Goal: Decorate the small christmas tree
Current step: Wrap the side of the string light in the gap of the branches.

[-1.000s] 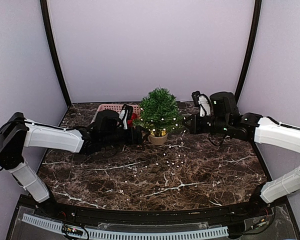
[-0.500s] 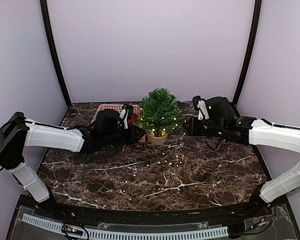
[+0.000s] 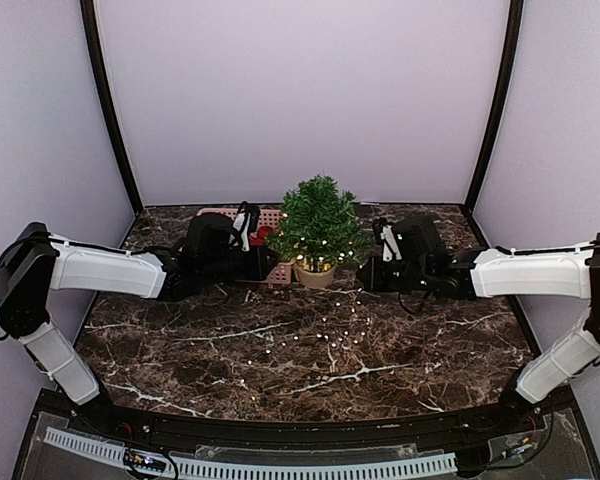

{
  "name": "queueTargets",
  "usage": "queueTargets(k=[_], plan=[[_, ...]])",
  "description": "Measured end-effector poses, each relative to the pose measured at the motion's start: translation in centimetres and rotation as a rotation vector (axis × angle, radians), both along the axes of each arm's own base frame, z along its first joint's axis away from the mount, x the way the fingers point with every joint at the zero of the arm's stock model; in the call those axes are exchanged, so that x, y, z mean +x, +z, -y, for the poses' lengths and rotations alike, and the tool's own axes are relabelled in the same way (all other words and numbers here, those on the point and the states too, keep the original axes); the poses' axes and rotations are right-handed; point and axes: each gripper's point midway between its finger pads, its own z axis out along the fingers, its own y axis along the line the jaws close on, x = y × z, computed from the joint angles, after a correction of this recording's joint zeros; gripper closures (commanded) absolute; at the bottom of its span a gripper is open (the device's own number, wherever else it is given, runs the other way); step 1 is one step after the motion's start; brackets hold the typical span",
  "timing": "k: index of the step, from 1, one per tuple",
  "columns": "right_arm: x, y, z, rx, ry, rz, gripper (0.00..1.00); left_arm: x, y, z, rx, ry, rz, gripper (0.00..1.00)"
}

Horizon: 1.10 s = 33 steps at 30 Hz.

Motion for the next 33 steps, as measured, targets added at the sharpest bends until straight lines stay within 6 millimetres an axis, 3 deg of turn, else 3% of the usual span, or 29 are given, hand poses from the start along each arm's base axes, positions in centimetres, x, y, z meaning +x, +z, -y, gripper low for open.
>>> queueTargets(k=[5, 7, 10, 14, 17, 21, 25, 29, 33], plan=[[0.0, -0.9, -0.7, 0.012, 0.019, -0.018, 1.00, 1.0, -0.3, -0.8, 0.021, 0.000, 0.012, 0.91], [-0.2, -0.8, -1.1, 0.026, 0.039, -0.021, 1.00, 1.5, -0.4, -0.9, 0.030, -0.002, 0.019, 0.84], [-0.4, -0.5, -1.6, 0.047, 0.069, -0.022, 1.00, 2.0, -0.3, -1.0, 0.047, -0.006, 0.038, 0.62], [-0.6, -0.2, -1.9, 0.059, 0.086, -0.019, 1.00, 2.3, 0.0, -2.0, 0.087, 0.022, 0.062, 0.40], [-0.9, 0.7, -1.9, 0.071, 0.096, -0.006, 1.00, 1.8, 1.4, -3.4, 0.101, 0.067, 0.085, 0.32], [-1.4, 2.6, -1.6, 0.092, 0.103, 0.023, 1.00, 0.2, 5.2, -4.7, 0.072, 0.116, 0.150, 0.27], [-1.4, 3.9, -0.8, 0.072, 0.082, 0.048, 1.00, -2.2, 6.9, -2.4, 0.013, 0.060, 0.165, 0.25], [-0.6, 4.6, -0.2, 0.028, 0.045, 0.067, 1.00, -3.7, 4.9, 1.0, 0.002, -0.022, 0.104, 0.24], [0.6, 5.3, 0.1, -0.006, 0.027, 0.090, 1.00, -3.8, 2.4, 3.8, 0.008, -0.080, 0.036, 0.20]])
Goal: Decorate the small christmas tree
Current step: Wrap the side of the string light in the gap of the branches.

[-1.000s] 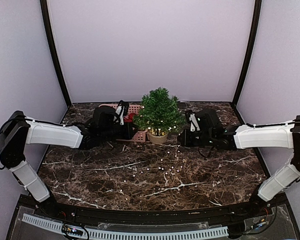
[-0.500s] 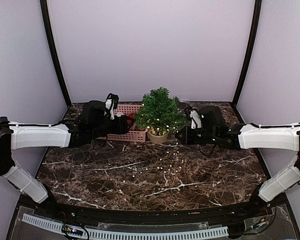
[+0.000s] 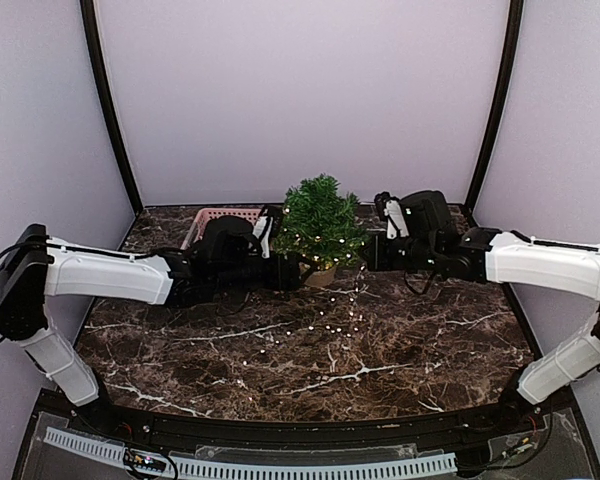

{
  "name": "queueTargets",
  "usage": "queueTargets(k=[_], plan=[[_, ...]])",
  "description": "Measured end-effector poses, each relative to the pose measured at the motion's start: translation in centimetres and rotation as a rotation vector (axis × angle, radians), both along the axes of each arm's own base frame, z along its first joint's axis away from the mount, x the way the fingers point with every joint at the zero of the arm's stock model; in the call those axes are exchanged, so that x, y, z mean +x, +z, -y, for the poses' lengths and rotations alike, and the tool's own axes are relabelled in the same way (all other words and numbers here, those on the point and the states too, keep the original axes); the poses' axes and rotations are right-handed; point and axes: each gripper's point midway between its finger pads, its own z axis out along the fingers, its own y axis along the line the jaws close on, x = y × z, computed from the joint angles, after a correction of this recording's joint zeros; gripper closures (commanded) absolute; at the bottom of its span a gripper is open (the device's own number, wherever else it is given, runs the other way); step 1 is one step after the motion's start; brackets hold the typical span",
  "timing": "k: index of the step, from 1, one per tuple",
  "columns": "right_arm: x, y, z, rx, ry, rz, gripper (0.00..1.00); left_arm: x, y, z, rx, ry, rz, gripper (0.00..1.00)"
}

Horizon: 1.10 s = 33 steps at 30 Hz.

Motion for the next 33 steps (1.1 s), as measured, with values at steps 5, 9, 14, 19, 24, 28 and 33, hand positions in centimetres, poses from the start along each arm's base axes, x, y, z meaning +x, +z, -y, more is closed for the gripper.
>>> queueTargets(k=[5, 9, 14, 19, 24, 28, 33], plan=[[1.9, 0.4, 0.3, -0.032, -0.019, 0.022, 1.00, 0.3, -1.1, 2.4, -0.018, -0.052, -0.043, 0.13], [2.8, 1.2, 0.3, -0.051, -0.016, 0.043, 1.00, 0.7, -1.2, 3.8, -0.040, -0.080, -0.056, 0.10], [3.2, 2.7, 0.1, -0.064, 0.003, 0.078, 1.00, 1.2, -1.4, 4.7, -0.044, -0.086, -0.065, 0.24], [3.7, 4.1, -0.2, -0.087, 0.021, 0.105, 1.00, 1.5, -2.0, 4.4, -0.022, -0.063, -0.078, 0.54], [4.9, 4.1, -0.8, -0.110, 0.021, 0.106, 1.00, 1.7, -2.6, 3.9, 0.000, -0.036, -0.093, 0.79], [5.6, 2.8, -0.7, -0.129, 0.011, 0.080, 1.00, 1.9, -2.9, 3.5, 0.018, -0.011, -0.089, 0.89], [5.9, 1.9, -0.4, -0.133, 0.001, 0.050, 1.00, 2.1, -3.4, 3.0, 0.036, 0.013, -0.083, 0.96]])
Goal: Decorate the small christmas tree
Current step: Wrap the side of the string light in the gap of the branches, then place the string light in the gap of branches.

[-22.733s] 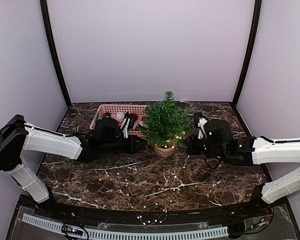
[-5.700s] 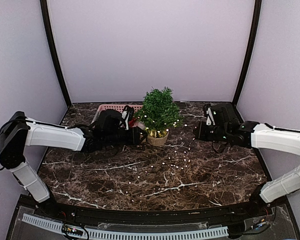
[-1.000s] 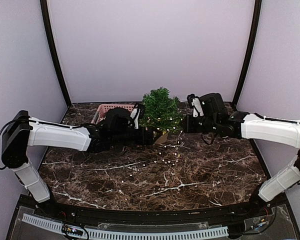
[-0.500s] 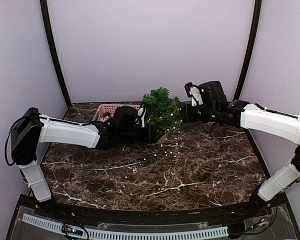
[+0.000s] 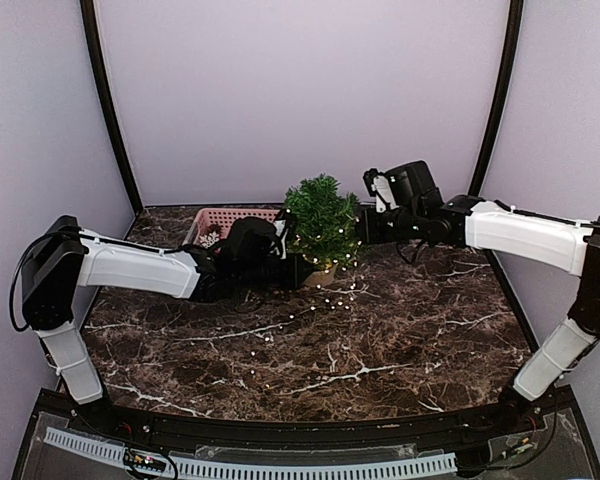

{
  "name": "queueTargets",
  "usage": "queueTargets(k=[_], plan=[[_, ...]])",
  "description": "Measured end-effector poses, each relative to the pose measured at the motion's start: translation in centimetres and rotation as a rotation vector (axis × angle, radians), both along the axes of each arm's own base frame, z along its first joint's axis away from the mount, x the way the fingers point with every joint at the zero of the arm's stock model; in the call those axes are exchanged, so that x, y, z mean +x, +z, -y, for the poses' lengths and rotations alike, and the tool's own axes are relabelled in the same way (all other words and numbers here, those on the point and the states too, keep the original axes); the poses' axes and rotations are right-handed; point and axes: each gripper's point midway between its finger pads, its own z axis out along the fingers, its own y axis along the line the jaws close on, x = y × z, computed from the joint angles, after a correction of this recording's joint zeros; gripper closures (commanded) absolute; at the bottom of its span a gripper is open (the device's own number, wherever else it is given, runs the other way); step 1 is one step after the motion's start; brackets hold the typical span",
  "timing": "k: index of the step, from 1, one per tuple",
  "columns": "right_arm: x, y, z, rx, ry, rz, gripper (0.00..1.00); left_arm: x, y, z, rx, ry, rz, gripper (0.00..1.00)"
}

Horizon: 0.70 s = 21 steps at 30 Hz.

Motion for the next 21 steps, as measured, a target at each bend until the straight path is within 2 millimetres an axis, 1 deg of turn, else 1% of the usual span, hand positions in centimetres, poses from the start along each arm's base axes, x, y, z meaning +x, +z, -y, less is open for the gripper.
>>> queueTargets(k=[3, 8, 14, 19, 21], plan=[[0.0, 0.0, -0.1, 0.013, 0.004, -0.007, 1.00, 0.1, -0.3, -0.4, 0.015, 0.015, 0.004, 1.00], [0.3, -0.2, -0.5, 0.035, 0.015, -0.014, 1.00, 0.0, -0.1, -1.2, 0.028, 0.030, 0.018, 1.00], [0.6, -2.4, -1.3, 0.043, 0.048, -0.062, 1.00, 0.2, 0.2, -2.4, 0.034, 0.046, 0.030, 1.00], [-0.4, -4.4, -1.7, 0.059, 0.079, -0.110, 1.00, 0.7, 0.6, -3.5, 0.035, 0.062, 0.038, 1.00], [-0.4, -5.0, -1.9, 0.065, 0.085, -0.118, 1.00, 0.8, 0.6, -3.8, 0.038, 0.061, 0.040, 1.00]])
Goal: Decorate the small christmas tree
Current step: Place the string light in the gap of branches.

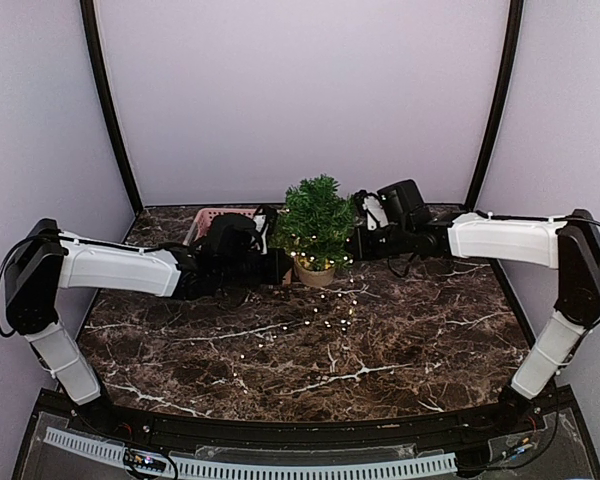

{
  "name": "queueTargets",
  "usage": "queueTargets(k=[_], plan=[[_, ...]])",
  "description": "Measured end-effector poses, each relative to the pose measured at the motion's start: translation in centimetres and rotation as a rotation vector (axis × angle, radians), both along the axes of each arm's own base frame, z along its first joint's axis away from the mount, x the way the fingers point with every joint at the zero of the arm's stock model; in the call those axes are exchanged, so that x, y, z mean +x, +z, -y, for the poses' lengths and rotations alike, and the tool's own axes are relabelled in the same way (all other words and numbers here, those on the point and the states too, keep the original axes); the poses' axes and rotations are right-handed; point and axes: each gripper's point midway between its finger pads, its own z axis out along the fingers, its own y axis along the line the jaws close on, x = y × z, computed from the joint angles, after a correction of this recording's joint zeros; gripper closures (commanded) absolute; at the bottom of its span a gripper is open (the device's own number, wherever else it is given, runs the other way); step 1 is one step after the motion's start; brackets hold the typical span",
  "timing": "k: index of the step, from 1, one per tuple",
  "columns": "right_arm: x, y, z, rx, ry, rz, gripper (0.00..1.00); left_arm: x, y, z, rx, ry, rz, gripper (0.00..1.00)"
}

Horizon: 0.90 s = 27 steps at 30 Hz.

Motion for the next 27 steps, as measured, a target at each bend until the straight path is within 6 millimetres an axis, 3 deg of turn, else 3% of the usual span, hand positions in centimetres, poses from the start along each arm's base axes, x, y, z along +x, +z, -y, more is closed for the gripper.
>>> queueTargets(k=[7, 9, 13, 18, 24, 27], plan=[[1.0, -0.2, -1.1, 0.040, 0.011, 0.030, 1.00, -0.1, -1.0, -1.2, 0.027, -0.006, -0.007, 1.00], [1.3, 0.3, -1.3, 0.056, 0.010, 0.051, 1.00, 0.0, -1.2, -1.6, 0.031, -0.003, -0.008, 0.93], [1.4, 0.6, -1.2, 0.079, 0.003, 0.075, 0.83, 0.0, -0.8, -1.9, 0.030, -0.012, -0.001, 0.72], [-0.6, 0.4, 0.4, 0.086, -0.004, 0.060, 0.59, -0.5, 0.1, -2.6, 0.030, -0.024, 0.026, 0.49], [-3.7, 3.1, 2.6, 0.148, -0.009, 0.099, 0.25, -2.0, 1.9, -4.4, 0.015, -0.021, 0.062, 0.33], [-5.2, 3.5, 3.4, 0.188, -0.008, 0.111, 0.17, -2.8, 2.7, -5.2, 0.001, -0.020, 0.071, 0.29]])
